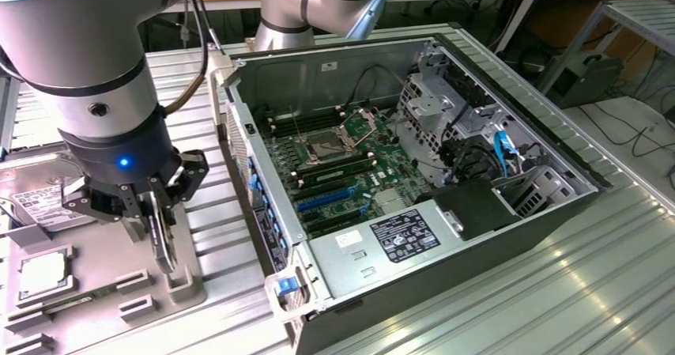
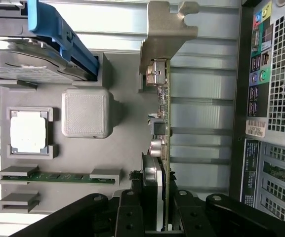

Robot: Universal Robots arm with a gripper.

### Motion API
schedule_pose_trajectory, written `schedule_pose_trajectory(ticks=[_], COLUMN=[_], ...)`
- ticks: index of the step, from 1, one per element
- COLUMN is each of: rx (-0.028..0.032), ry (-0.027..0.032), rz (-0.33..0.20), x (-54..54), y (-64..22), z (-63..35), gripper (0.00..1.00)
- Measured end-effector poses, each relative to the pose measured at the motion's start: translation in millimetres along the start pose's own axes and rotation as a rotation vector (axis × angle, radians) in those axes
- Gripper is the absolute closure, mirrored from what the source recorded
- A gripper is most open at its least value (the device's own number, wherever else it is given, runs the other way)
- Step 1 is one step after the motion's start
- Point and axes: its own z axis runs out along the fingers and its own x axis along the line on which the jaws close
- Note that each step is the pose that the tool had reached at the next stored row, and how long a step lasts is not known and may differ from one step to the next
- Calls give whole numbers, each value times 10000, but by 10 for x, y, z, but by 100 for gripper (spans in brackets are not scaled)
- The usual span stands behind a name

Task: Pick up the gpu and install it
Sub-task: 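Pick up the gpu and move the gpu toward the slot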

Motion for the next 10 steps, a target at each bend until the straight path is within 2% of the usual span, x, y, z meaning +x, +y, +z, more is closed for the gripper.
schedule_pose_trajectory(ticks=[4,5,6,10], rx=[0,-1,-1,-1], ry=[1,0,1,1], rz=[0,0,0,0], x=[0,0,0,0], y=[-13,-16,-15,-18], z=[-123,-177,-276,-332], gripper=[72,72,72,72])
